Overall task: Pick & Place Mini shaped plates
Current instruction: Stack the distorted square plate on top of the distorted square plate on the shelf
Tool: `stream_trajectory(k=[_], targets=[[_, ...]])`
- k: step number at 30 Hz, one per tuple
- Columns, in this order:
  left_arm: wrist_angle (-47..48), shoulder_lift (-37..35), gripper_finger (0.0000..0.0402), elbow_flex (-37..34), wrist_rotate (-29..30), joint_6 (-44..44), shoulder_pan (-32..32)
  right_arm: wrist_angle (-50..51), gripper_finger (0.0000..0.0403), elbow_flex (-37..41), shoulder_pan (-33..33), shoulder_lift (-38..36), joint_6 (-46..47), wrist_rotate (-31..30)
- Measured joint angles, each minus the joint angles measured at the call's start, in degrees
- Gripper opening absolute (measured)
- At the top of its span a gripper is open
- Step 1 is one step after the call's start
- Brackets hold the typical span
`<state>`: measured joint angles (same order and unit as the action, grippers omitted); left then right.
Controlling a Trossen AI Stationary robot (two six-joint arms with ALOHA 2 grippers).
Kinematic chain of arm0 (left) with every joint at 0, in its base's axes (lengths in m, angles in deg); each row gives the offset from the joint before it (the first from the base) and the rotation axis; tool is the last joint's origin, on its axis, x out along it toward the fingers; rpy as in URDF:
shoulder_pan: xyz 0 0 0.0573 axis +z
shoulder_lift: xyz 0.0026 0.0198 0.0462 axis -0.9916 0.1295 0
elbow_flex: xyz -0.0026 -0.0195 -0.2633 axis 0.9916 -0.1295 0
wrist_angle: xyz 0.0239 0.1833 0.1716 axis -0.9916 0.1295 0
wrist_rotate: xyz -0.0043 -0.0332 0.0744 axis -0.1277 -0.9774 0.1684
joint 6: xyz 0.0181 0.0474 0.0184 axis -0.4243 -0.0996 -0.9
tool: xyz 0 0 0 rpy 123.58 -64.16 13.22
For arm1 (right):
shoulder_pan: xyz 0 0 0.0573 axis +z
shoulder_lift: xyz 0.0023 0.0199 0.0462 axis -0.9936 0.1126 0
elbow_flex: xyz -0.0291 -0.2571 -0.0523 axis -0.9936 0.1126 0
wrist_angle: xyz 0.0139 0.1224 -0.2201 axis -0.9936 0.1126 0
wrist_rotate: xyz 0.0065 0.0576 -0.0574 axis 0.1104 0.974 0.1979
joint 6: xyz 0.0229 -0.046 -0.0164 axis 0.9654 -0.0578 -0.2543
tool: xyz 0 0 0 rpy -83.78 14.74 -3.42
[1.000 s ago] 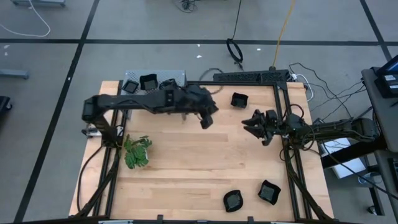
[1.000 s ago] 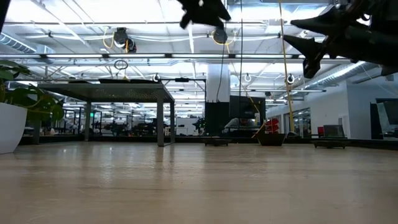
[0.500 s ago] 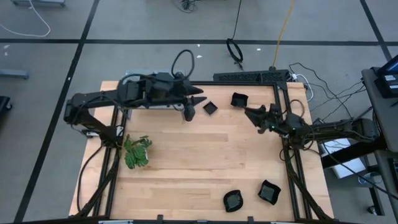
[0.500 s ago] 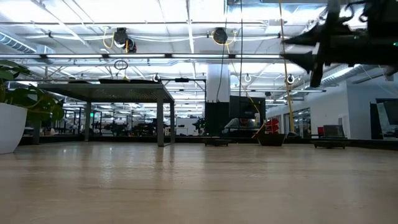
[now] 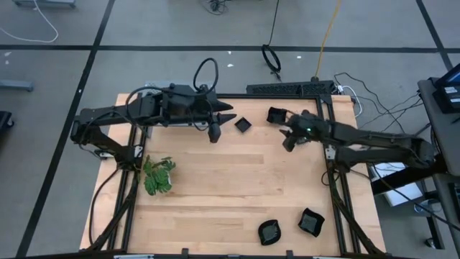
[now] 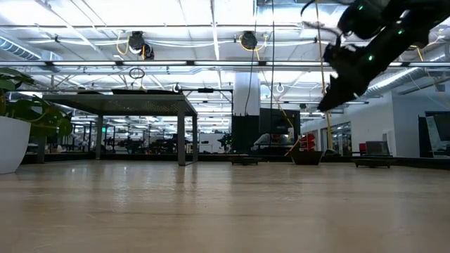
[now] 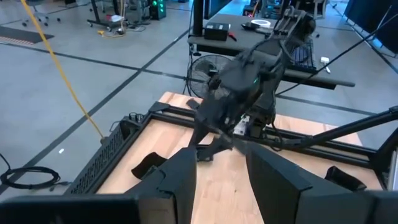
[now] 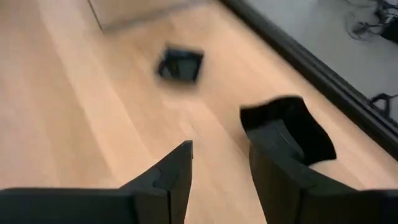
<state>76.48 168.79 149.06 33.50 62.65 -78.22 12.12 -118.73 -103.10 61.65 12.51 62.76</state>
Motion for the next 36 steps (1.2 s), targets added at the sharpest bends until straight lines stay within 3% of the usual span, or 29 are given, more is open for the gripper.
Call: stream_trajectory(k=[6,9,12,17,27,32,36], targets=[[0.0,0.0,0.0145,0.0,0.0,-0.1,0.0,-3.9,0.0187,-0.1,-3.1,10.0,-11.2,-1.4],[0.0,0.0,0.0145,0.0,0.0,-0.1,0.0,-11.0,0.0205,-0.1,-4.4,15.0,-17.1,-4.3],[0.0,0.0,0.0145,0.0,0.0,-0.1,0.0,-17.5,0.0216,-0.1,-5.7,19.8,-21.4,-3.0],[0.2,0.0,0.0145,0.0,0.0,0.1,0.0,-22.9,0.0219,-0.2,-8.1,26.3,-21.6,0.4],[0.2,0.0,0.0145,0.0,0.0,-0.1,0.0,-26.2,0.0218,-0.2,-12.0,36.7,-21.4,0.2],[0.2,0.0,0.0145,0.0,0.0,-0.1,0.0,-25.5,0.0185,-0.3,-11.4,37.8,-20.9,0.3],[0.2,0.0,0.0145,0.0,0.0,-0.1,0.0,-24.5,0.0117,-0.2,-9.6,37.2,-19.2,0.3]])
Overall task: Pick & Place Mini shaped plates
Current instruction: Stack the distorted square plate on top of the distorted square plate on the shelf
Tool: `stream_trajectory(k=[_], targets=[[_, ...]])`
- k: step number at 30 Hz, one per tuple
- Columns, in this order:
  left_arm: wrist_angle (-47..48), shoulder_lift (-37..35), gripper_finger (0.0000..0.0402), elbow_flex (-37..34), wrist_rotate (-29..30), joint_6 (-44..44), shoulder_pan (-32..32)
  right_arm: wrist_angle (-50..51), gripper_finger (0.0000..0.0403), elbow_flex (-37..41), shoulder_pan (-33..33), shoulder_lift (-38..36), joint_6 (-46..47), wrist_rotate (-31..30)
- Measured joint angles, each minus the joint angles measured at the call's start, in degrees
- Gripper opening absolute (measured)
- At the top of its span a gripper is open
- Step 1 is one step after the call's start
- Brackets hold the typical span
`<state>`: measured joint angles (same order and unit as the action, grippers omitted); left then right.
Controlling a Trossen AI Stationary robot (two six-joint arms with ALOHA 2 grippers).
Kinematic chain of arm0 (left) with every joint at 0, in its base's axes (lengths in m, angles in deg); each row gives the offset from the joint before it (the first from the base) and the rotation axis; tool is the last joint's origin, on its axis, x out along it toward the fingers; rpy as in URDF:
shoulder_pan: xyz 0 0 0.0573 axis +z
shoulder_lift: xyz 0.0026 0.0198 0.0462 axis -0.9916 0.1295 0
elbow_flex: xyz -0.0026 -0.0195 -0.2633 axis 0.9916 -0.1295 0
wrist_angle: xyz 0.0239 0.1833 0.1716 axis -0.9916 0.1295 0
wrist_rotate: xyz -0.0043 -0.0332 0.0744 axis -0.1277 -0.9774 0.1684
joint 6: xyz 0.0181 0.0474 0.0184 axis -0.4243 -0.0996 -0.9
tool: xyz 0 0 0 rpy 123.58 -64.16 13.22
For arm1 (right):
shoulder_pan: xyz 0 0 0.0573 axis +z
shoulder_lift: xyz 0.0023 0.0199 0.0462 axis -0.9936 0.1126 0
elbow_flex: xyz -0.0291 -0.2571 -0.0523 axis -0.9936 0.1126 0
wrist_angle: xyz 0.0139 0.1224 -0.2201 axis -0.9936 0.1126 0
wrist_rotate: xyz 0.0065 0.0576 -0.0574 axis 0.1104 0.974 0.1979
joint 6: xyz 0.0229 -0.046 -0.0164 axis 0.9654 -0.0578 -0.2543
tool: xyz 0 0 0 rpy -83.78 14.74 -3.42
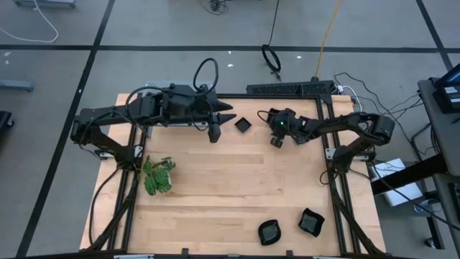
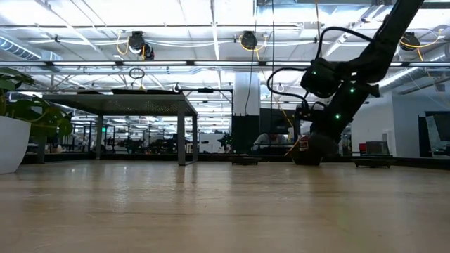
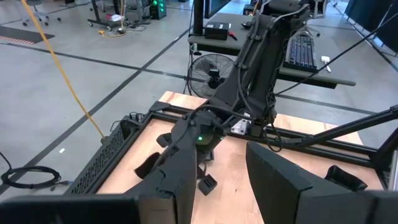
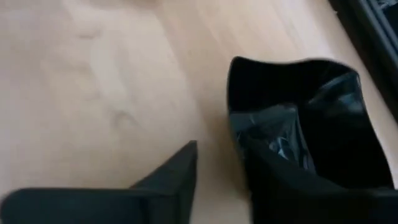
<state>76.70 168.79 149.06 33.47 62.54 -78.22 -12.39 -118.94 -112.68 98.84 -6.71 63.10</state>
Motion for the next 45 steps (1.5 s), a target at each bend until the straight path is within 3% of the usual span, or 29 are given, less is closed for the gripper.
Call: stream_trajectory(k=[5,11,15,24,32,40,45], targets=[[0.0,0.0,0.0145,0.0,0.0,0.0,0.0,0.1,0.0013,0.0,3.5,0.0,2.3,0.1],[0.0,0.0,0.0145,0.0,0.0,0.0,0.0,0.1,0.0002,-0.1,11.8,-1.7,5.6,0.6],[0.0,0.0,0.0145,0.0,0.0,0.2,0.0,-0.5,0.0001,-0.1,18.8,-4.8,9.0,5.1],[-0.3,0.0,0.0145,0.0,0.0,5.3,0.0,-9.5,0.0,-2.0,28.9,-7.6,10.2,6.2],[-0.4,0.0,0.0145,0.0,-0.2,10.8,-1.7,-10.7,0.0,-11.9,30.8,3.0,9.4,15.2],[0.0,0.0,0.0145,0.0,-0.2,10.8,-5.1,-10.8,0.0,-21.3,32.8,16.5,3.6,14.6],[0.1,0.0,0.0145,0.0,-0.2,10.8,-6.7,-10.5,0.0007,-25.2,32.5,21.9,4.0,10.8]])
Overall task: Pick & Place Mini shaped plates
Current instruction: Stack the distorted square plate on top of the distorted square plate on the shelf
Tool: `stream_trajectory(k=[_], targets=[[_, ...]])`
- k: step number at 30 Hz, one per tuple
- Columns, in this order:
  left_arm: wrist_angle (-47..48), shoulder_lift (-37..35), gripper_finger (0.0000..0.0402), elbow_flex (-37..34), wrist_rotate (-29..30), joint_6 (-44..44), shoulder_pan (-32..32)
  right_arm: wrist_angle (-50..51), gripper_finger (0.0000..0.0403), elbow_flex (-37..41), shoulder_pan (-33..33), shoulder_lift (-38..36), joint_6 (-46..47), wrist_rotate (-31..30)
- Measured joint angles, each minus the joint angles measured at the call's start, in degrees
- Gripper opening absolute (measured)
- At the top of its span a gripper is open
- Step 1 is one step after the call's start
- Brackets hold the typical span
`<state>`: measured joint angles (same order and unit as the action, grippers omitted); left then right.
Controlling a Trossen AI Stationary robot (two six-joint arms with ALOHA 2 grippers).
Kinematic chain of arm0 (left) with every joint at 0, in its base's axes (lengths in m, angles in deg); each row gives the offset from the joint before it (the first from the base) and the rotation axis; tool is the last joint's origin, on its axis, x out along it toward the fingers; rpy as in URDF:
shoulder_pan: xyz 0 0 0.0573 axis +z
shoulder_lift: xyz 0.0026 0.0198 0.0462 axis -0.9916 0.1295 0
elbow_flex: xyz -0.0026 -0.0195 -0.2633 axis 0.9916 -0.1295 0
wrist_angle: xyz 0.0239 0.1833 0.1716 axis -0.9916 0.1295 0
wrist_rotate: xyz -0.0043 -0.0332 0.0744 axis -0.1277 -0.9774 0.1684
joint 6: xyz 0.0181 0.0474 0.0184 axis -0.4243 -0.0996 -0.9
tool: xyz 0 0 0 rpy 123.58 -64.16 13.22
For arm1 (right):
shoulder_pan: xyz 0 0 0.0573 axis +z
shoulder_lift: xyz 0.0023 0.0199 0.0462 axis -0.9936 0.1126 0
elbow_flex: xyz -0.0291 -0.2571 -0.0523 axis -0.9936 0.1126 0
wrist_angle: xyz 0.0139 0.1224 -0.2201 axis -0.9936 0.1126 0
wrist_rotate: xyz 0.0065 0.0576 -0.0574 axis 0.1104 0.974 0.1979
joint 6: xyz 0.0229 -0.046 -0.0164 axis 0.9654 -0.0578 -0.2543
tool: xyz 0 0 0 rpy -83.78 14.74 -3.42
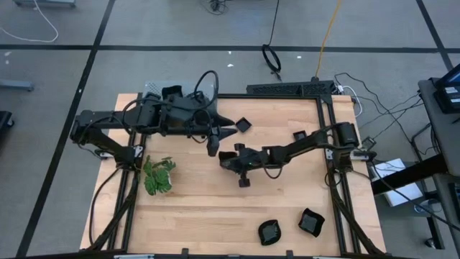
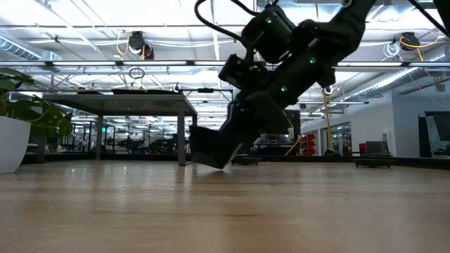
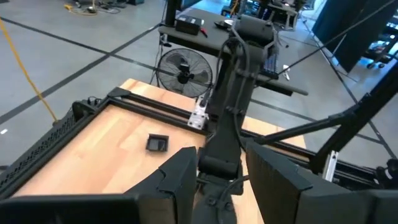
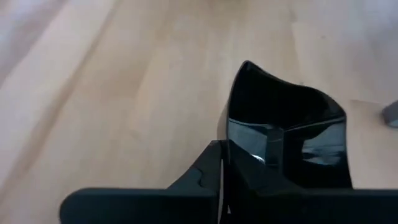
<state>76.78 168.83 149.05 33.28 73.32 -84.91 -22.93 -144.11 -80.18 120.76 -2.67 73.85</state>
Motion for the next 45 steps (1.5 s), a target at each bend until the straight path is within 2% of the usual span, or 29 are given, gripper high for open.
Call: stream_trajectory(k=[4,9,13,17,20,26,32,38,45], targets=[[3.2,0.0,0.0145,0.0,-0.1,0.0,-1.1,-0.2,0.0034,-1.5,0.0,0.3,0.0,-0.3],[11.5,0.0,0.0145,0.0,-0.7,0.0,-1.8,0.8,0.0092,-1.7,0.0,-1.5,3.4,-0.3],[18.3,0.0,0.0145,0.0,-0.7,-0.1,-1.9,6.7,0.0132,-1.7,0.0,-6.9,7.8,-0.6],[24.5,0.0,0.0145,0.0,-0.7,-1.4,-1.9,15.9,0.0153,-1.7,0.0,-14.6,8.1,-0.8],[28.9,0.1,0.0145,0.0,-0.7,-3.8,-1.9,23.0,0.0157,-1.7,0.0,-21.3,8.1,-1.8],[32.8,2.5,0.0149,0.0,-0.8,-3.4,-1.9,36.3,0.0154,-1.6,0.2,-34.3,8.3,-13.3],[32.5,7.5,0.02,-0.1,-0.8,-4.4,-2.3,48.9,0.0159,-1.5,0.2,-46.1,13.2,-21.7],[31.3,14.7,0.0239,-0.1,-0.8,-8.5,-2.7,56.5,0.0161,-0.7,0.2,-55.7,16.2,-22.9],[30.6,23.1,0.0226,-0.1,-0.7,-13.6,-3.3,56.9,0.0149,5.3,0.2,-66.5,18.5,-22.8]])
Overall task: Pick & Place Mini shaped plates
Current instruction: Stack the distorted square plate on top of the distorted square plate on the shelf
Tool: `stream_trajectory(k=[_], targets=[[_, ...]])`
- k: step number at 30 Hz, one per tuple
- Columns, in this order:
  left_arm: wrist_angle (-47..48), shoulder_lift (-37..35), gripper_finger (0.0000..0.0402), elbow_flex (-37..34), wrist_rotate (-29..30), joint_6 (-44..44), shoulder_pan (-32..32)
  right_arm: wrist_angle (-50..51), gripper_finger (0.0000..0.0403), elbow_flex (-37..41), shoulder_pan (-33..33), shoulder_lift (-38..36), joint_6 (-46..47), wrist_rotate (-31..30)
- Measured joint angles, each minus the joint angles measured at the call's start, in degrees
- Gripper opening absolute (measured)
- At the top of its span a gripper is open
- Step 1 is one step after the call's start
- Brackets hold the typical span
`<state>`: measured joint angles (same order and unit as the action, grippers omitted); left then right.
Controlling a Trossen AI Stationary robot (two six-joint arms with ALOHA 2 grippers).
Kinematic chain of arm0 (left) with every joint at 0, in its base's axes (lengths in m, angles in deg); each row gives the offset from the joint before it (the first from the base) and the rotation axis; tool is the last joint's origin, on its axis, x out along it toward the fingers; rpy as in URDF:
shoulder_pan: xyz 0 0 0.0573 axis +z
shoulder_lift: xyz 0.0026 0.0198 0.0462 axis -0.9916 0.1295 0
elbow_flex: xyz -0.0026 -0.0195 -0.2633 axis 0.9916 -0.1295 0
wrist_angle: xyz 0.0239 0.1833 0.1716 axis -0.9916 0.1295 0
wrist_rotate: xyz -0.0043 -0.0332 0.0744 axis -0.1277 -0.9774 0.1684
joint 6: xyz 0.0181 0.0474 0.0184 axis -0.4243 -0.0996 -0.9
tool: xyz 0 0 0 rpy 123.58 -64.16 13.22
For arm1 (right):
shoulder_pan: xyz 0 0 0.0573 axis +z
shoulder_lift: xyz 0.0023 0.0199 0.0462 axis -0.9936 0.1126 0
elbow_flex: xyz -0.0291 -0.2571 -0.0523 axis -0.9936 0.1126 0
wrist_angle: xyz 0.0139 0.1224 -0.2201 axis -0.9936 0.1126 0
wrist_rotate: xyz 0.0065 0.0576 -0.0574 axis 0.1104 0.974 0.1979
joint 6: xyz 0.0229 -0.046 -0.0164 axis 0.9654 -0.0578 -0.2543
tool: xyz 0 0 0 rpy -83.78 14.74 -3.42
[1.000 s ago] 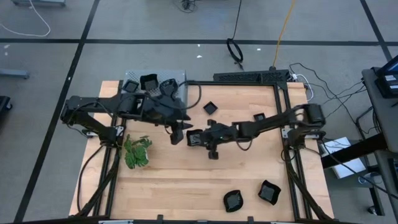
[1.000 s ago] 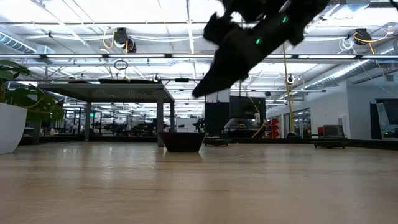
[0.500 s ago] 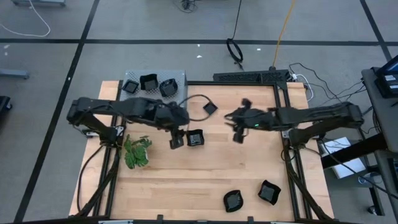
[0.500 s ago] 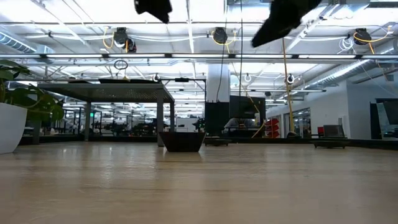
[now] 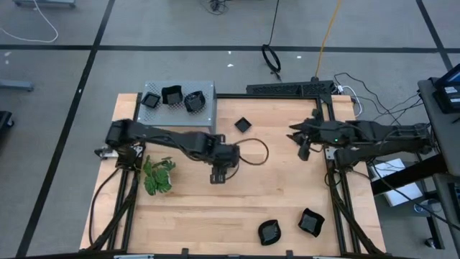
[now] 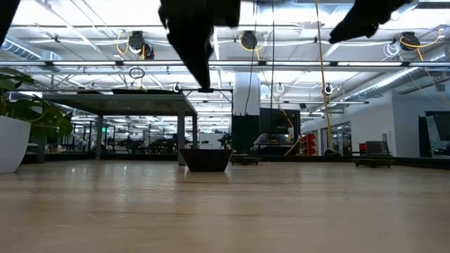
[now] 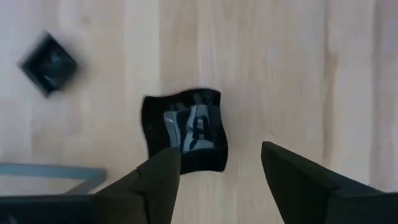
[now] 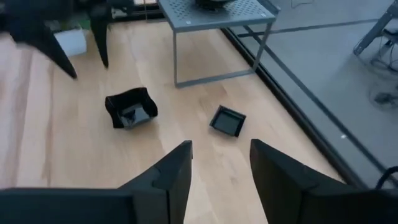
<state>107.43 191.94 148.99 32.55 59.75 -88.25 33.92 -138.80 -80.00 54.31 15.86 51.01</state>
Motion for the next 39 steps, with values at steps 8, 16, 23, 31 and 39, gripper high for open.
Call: stream_trajectory(k=[8,16,23,31,39], targets=[[-2.0,10.2,0.0192,0.0,-1.0,2.5,0.1,-3.4,0.0144,10.9,0.0,-9.3,6.5,0.1],[-3.4,13.8,0.0175,0.0,-0.7,3.5,0.7,-13.4,0.0149,22.2,0.0,-14.3,5.8,0.1],[-5.9,15.7,0.016,0.0,0.2,6.7,2.3,-24.3,0.0144,30.3,0.0,-16.3,1.9,0.1],[-6.7,18.4,0.0133,0.0,-2.7,8.6,2.7,-35.8,0.0144,37.2,0.0,-17.0,-0.5,0.0],[-6.8,18.4,0.002,0.0,-3.5,5.0,2.6,-44.8,0.0145,42.9,0.0,-17.0,-0.5,1.7]])
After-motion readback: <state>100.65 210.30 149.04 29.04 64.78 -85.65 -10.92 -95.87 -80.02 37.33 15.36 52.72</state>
